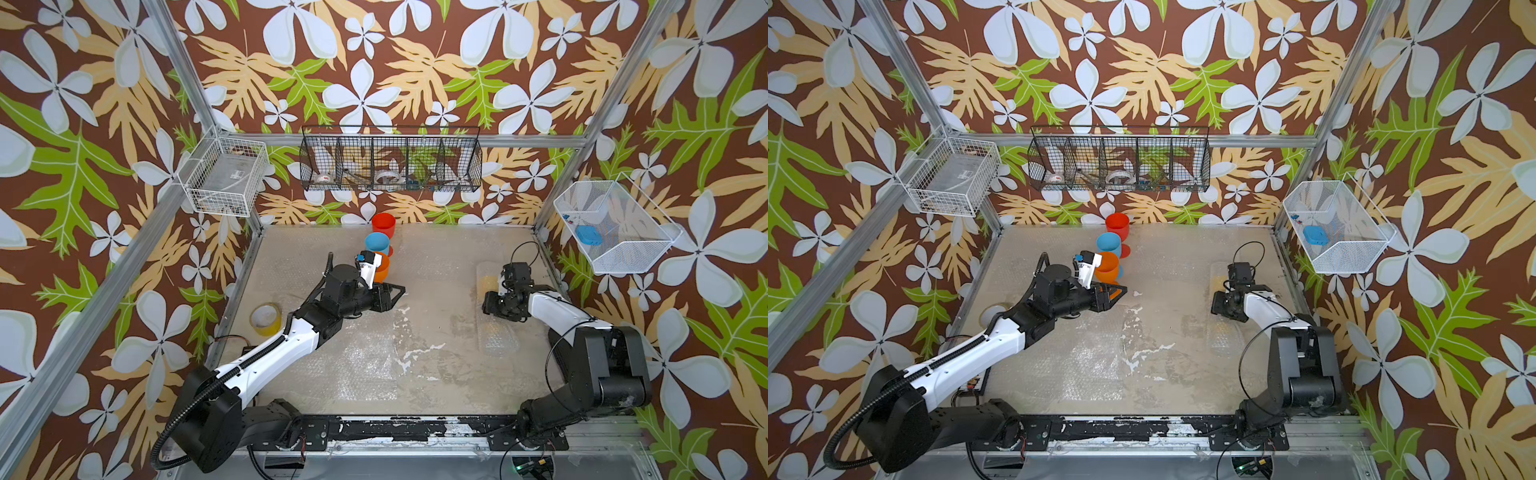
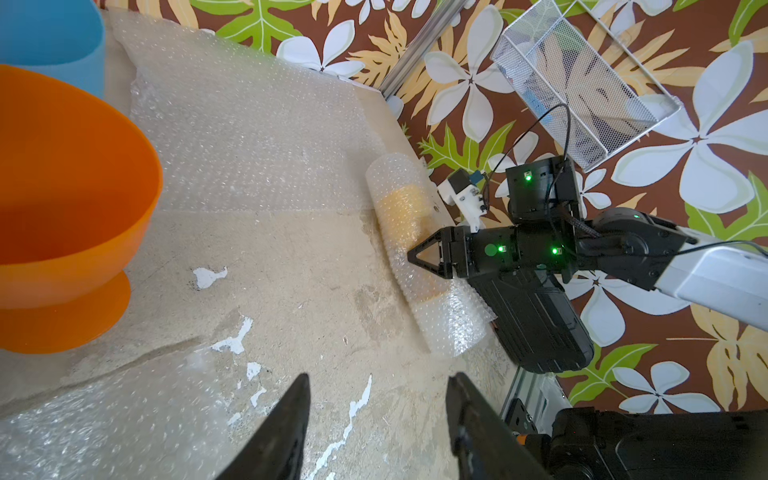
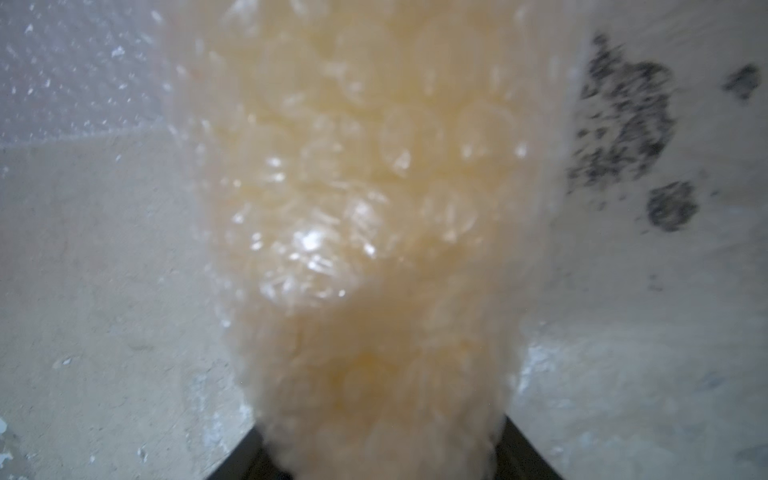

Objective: Unpack wine glasses from bubble wrap
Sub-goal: Move the bubble wrap to the center of the board.

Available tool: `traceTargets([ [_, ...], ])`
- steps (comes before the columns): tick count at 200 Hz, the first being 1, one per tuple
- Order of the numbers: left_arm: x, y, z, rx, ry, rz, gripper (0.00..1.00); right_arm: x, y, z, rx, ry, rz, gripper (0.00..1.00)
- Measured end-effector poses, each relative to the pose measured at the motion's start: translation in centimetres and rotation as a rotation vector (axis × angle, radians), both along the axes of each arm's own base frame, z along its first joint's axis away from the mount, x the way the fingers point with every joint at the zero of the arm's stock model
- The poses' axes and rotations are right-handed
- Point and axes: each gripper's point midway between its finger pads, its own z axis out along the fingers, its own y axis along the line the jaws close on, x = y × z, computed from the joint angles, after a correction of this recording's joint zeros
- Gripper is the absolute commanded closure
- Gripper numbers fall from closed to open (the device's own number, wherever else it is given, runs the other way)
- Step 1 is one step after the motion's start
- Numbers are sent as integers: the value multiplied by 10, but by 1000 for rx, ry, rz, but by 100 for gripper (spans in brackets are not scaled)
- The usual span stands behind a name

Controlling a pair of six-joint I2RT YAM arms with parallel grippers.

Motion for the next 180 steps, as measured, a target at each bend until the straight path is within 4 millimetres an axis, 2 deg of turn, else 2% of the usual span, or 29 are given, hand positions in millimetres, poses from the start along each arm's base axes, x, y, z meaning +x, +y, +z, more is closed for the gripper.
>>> traceTargets([
  [21, 0, 0, 0, 2, -2, 1, 45, 13, -23, 0, -9, -8, -40, 39],
  [53, 0, 0, -2, 8, -1, 1, 45, 32, -26, 11, -2, -47, -24, 40],
  [71, 1, 0, -4, 11, 5, 0, 45, 33, -14, 26, 3, -84, 6, 40],
  [93, 1, -2, -11, 18, 21, -6, 45, 27, 21, 40, 12, -116, 97, 40],
  [108, 2, -4, -16, 22, 35, -14, 45, 12, 45, 40, 29, -111, 162, 40],
  [125, 1, -5, -21, 22, 53, -22, 45, -8, 61, 30, 40, -81, 204, 40],
  [140, 1, -7, -23, 20, 62, -28, 45, -23, 64, 22, 49, -53, 201, 40],
  [153, 1, -9, -27, 20, 74, -34, 45, -28, 62, 25, 45, -57, 194, 40],
  [180, 4, -21, -35, 23, 107, -56, 45, -20, 62, 54, 39, -133, 190, 37],
])
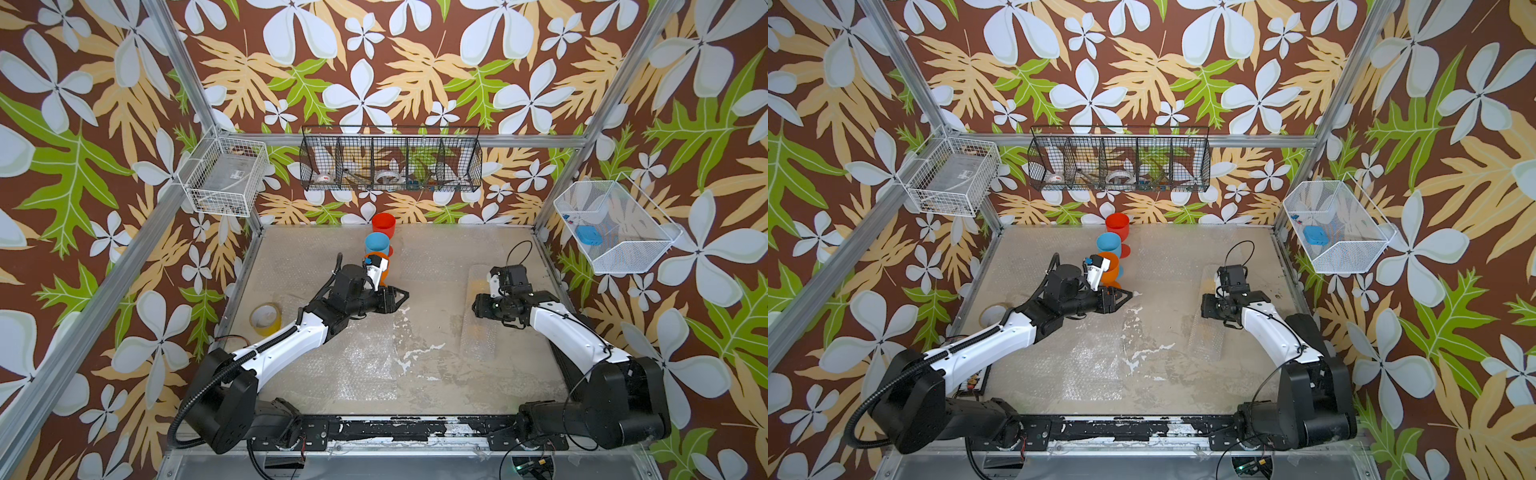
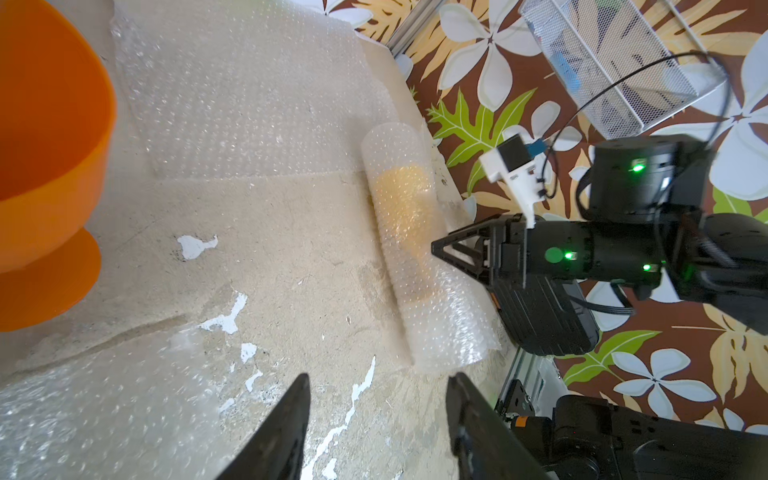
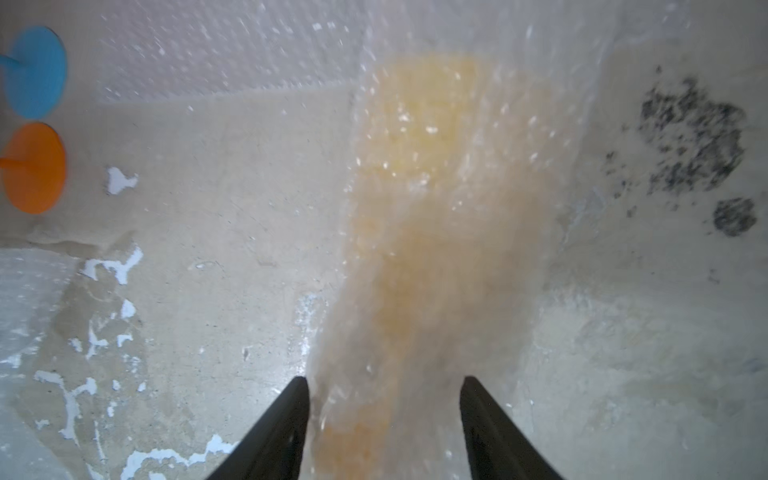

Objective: Unpack wine glasses from bubble wrap
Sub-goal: Move the bubble wrap to the center of the board.

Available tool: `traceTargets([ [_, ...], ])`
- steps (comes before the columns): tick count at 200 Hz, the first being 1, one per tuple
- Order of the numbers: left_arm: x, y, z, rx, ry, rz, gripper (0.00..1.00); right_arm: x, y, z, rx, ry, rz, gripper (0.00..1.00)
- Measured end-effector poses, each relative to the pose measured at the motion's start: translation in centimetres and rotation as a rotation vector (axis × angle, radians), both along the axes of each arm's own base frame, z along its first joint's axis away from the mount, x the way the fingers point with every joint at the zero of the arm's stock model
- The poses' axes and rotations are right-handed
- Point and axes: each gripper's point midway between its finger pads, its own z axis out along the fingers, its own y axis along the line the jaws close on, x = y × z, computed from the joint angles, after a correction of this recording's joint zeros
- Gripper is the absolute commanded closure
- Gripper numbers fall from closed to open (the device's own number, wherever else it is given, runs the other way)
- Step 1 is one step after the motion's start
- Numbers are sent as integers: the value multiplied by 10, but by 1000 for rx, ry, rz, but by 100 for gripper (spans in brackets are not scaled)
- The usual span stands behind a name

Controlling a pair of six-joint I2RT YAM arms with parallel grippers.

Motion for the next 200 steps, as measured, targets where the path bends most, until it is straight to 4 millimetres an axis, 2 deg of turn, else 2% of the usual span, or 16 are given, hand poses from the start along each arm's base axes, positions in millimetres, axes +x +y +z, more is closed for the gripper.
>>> traceTargets([
  [20, 0, -18, -4, 0, 11, -32, 45, 8, -3, 23, -6, -56, -8, 33],
  [39, 1, -38, -11, 6, 27, -69, 45, 11, -14, 30, -10, -76, -39, 33],
  [66, 4, -75, -23, 15, 51, -130, 45, 5, -34, 14, -34, -35, -90, 35],
  [95, 7, -116, -35, 19, 68, -199, 46, -4, -33, -7, -37, 27, -72, 39],
  [127, 10, -155, -42, 13, 71, -257, 47, -6, -31, -16, -31, 54, -53, 42],
  [153, 10, -178, -53, 23, 84, -287, 47, -6, -31, -18, -39, 58, -45, 48],
  [200, 11, -206, -83, 62, 124, -319, 47, -7, -31, -21, -43, 66, -39, 74],
])
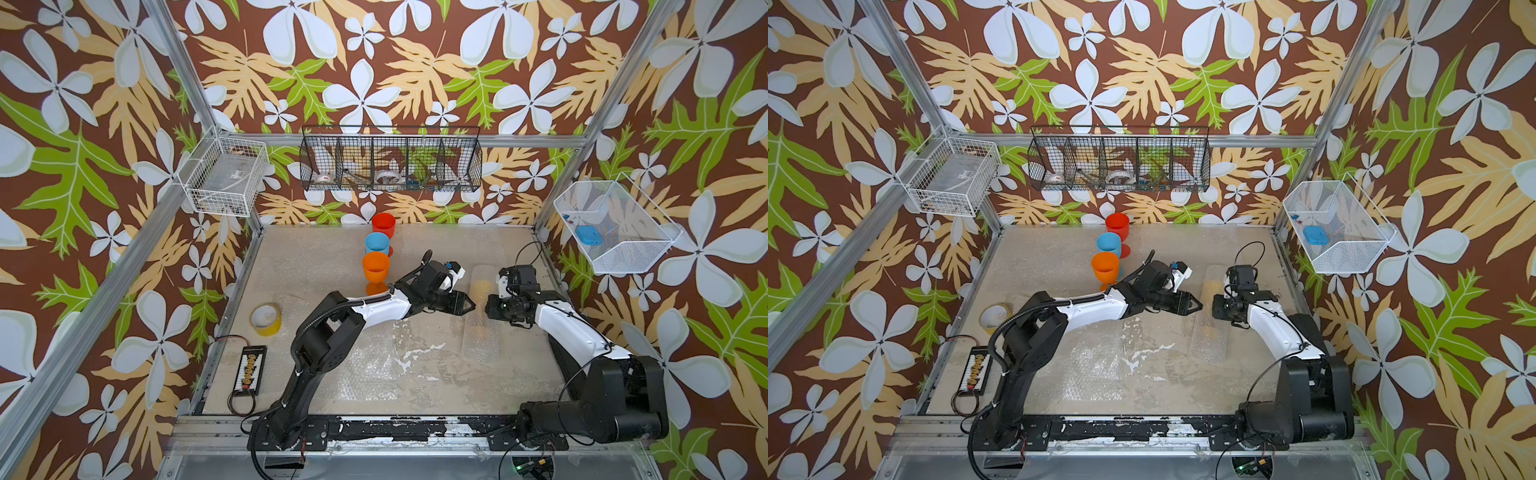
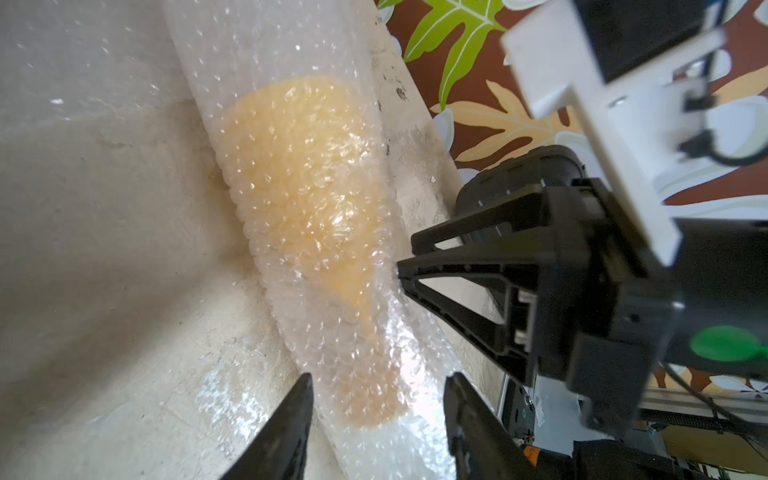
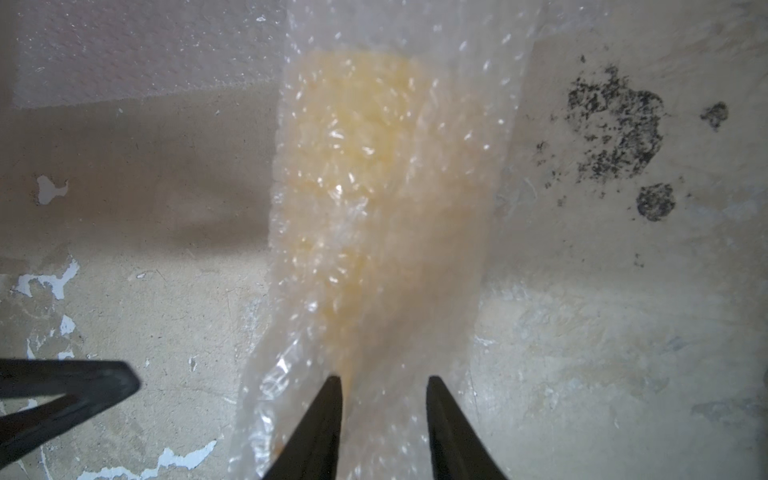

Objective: Unpack wine glasses from bubble wrap
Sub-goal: Move the bubble wrap to the center of the board.

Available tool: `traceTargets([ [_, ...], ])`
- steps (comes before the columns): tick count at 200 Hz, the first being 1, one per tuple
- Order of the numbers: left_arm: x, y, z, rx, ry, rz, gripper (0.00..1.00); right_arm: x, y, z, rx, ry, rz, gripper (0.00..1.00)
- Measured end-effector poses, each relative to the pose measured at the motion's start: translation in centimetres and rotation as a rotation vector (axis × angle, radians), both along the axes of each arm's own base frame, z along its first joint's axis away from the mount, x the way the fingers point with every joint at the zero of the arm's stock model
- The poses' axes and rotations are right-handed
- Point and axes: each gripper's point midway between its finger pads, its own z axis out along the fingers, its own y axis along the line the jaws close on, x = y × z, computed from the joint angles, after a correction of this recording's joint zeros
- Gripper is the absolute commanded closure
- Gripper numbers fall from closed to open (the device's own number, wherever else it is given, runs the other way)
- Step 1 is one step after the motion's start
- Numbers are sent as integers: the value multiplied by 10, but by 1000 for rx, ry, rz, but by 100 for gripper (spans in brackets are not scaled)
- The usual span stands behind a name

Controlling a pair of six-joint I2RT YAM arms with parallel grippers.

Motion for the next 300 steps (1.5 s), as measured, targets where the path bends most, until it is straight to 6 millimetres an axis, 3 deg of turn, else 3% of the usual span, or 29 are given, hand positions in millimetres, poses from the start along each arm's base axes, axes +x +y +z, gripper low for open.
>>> traceTargets([
  [35, -1, -16, -6, 10, 2, -20, 46, 0, 0, 2, -2, -6, 5, 94],
  [51, 1, -22, -9, 14, 0, -26, 45, 0, 0, 4, -2, -12, 8, 99],
  [108, 10, -35, -18, 37, -17, -22, 47, 1, 1, 11, -6, -26, 21, 100],
  [117, 11, -36, -20, 43, -16, -21, 54, 1, 1, 12, -5, -28, 21, 100],
  [142, 10, -36, -23, 56, -14, -20, 89, 1, 1, 13, -7, -27, 24, 100],
  [158, 11, -35, -24, 63, -28, -22, 96, 1, 1, 14, -5, -27, 25, 100],
  [164, 11, -34, -25, 68, -27, -17, 100, 0, 2, 13, -1, -27, 27, 100],
  [205, -2, -14, -19, 81, -30, -9, 100, -3, 10, 18, 23, -35, 51, 100],
  [245, -21, 15, -5, 71, -50, 12, 100, -16, 30, 19, 66, -35, 108, 100],
  [300, -42, 47, -23, 115, -32, 31, 100, -45, 59, -1, 127, 29, 190, 94],
])
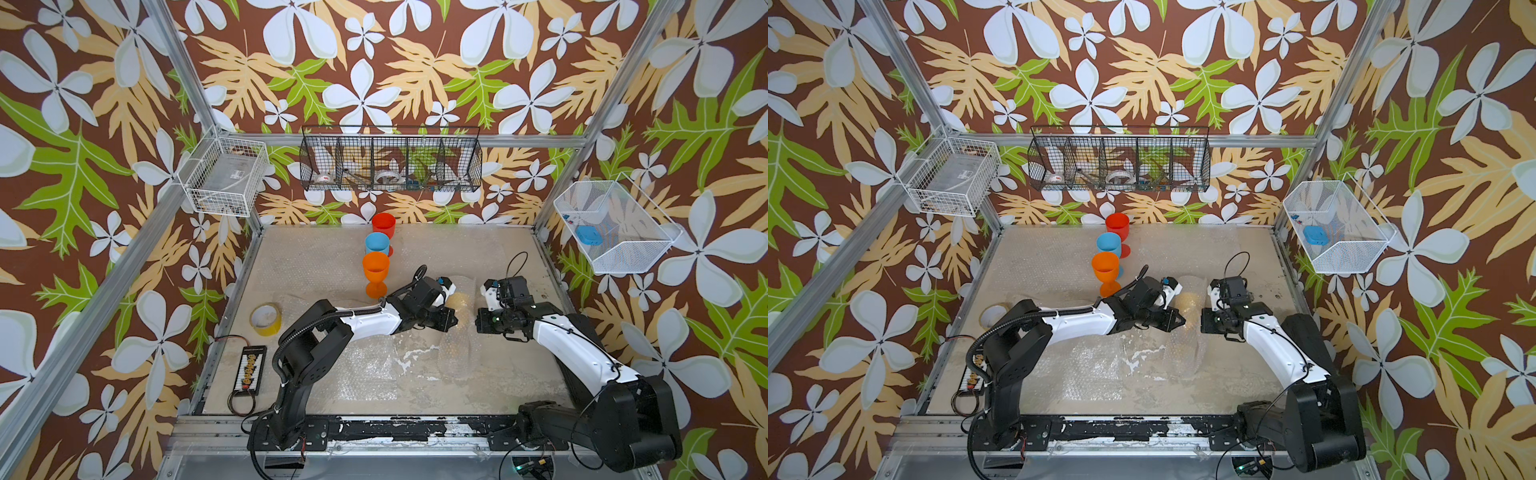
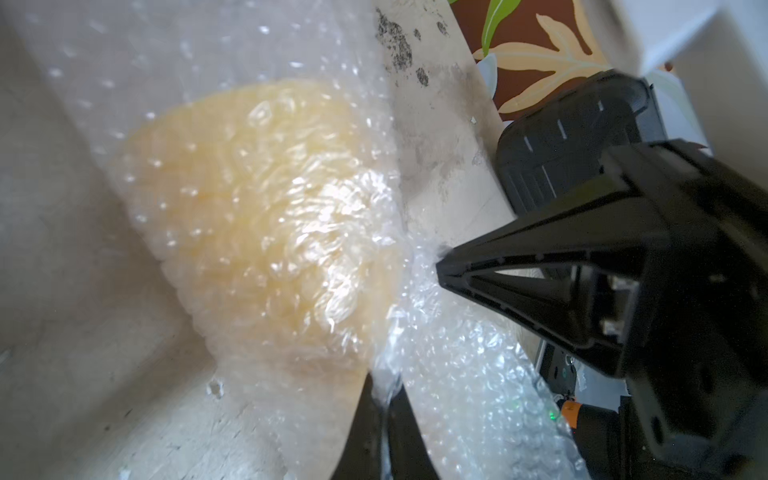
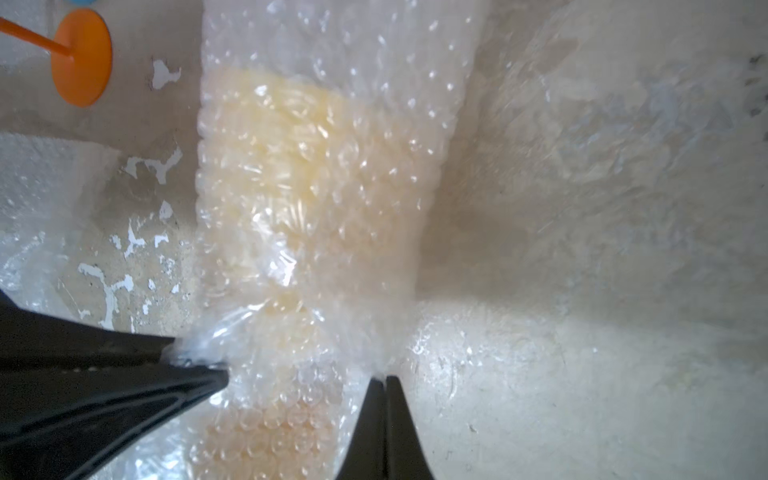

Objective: Unpack wine glasses from bubble wrap
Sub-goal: Move the bubble wrap to the center of the board.

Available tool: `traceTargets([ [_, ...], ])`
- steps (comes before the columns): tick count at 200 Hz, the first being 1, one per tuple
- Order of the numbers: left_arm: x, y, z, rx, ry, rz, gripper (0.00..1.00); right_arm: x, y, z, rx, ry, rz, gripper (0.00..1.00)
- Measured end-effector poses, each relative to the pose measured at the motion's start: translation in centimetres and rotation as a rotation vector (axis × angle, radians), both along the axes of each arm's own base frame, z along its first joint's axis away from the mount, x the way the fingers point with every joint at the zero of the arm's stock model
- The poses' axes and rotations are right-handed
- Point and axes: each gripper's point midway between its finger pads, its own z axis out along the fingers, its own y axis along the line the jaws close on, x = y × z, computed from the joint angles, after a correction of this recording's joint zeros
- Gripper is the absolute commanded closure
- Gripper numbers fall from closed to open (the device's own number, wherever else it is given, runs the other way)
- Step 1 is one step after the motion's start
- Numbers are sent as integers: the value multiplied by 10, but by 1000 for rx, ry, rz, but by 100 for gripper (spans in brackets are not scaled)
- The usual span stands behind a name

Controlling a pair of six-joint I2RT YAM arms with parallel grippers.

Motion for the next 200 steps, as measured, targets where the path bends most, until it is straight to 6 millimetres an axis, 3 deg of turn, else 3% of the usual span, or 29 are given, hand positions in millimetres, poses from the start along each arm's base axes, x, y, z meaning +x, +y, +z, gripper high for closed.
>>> traceTargets([
  [27, -2, 4, -6, 10, 6, 8, 100, 3, 15, 17, 32, -49, 46, 87],
  [72, 0, 5, 1, 0, -7, 22, 100, 12, 18, 39, 14, -106, 71, 68],
  [128, 2, 5, 2, 1, -15, 27, 100, 6, 31, 16, -55, -24, 127, 61],
  [200, 3, 6, 7, 3, -32, 31, 100, 16, 20, -2, -175, 42, 100, 63],
])
